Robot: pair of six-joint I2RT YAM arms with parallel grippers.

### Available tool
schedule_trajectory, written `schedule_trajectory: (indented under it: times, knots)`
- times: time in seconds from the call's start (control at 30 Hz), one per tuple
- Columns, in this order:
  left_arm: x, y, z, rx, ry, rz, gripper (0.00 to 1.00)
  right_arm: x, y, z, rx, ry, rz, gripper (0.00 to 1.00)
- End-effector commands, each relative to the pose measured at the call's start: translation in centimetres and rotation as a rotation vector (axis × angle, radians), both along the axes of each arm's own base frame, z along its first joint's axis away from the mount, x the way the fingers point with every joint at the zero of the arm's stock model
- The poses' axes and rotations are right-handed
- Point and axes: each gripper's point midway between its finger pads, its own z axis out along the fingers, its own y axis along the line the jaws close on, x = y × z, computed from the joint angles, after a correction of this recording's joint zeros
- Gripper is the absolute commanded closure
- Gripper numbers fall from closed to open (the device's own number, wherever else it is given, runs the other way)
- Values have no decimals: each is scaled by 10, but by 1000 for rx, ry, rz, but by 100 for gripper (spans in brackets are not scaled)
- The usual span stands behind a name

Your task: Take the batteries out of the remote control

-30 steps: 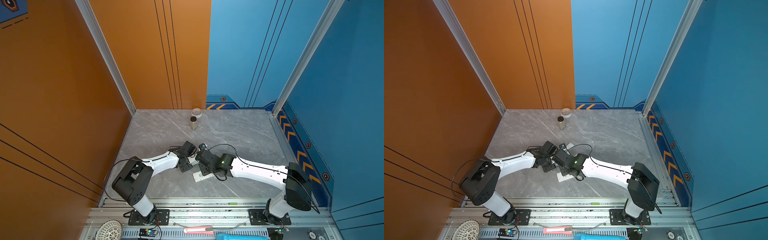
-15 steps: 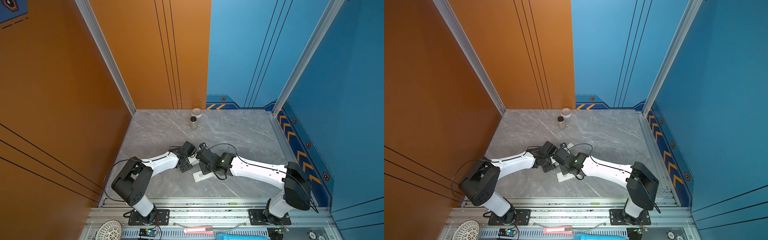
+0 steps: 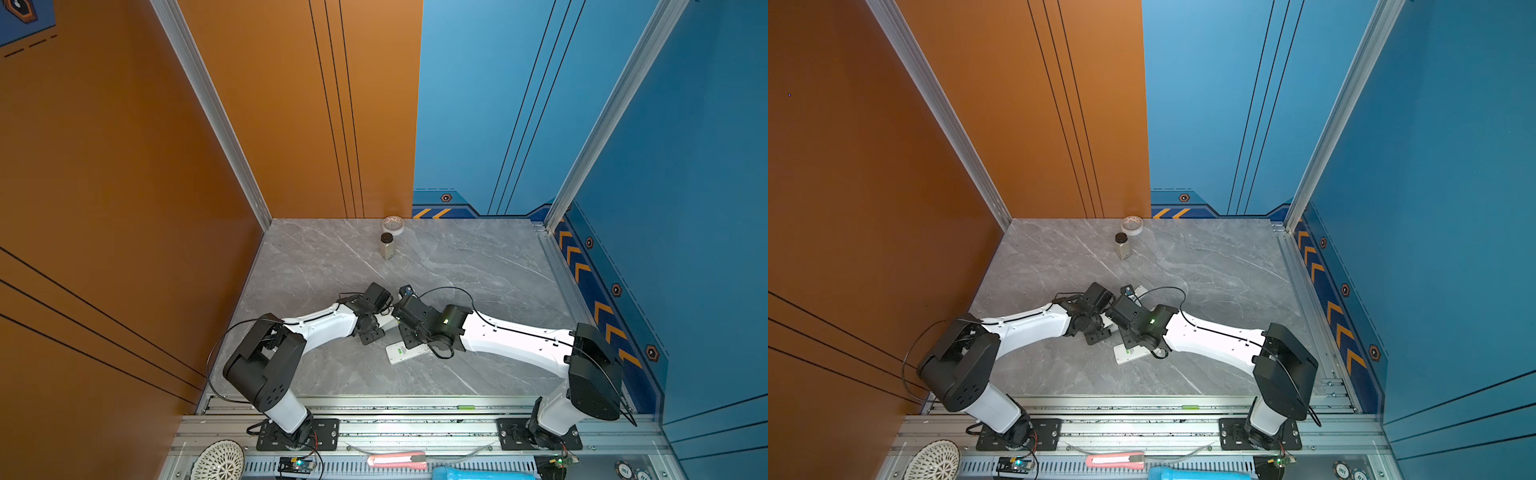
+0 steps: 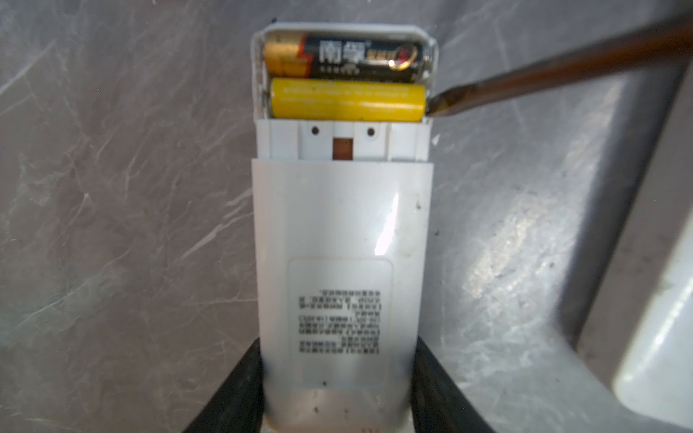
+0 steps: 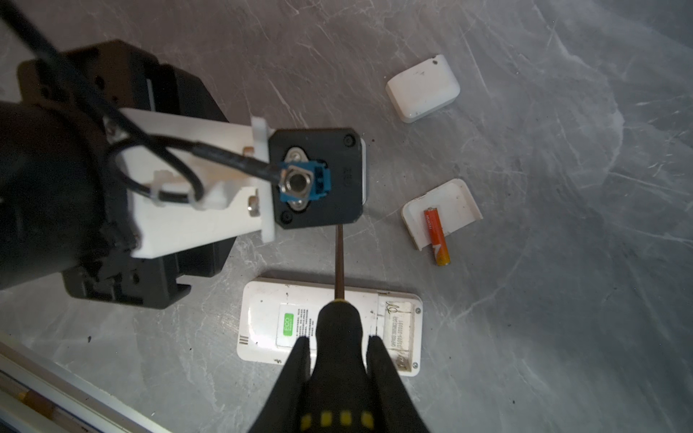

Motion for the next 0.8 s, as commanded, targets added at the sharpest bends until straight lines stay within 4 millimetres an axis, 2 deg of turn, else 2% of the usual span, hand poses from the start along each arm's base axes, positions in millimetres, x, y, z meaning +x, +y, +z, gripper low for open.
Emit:
schedule_trajectory:
  times: [0.0,0.23,0.4,0.57,0.77]
  knots:
    - [-28,-7,-12,-20,100,-65,84,7,-2,-11,-11,-17,-10,100]
    - [-41,-21,-11,-89,166,-109,89,7,-4,-31,16,-25,0,100]
    - [-52,-33,-8,-168,224,-145,93,8,5,-35,74,-47,25,100]
    - [-61,-45,-4,-226,307,-172,98,9,11,-47,115,-41,42,100]
    - [-69,-48,-2,-241,374,-191,100,17,27,-33,190,-85,46,100]
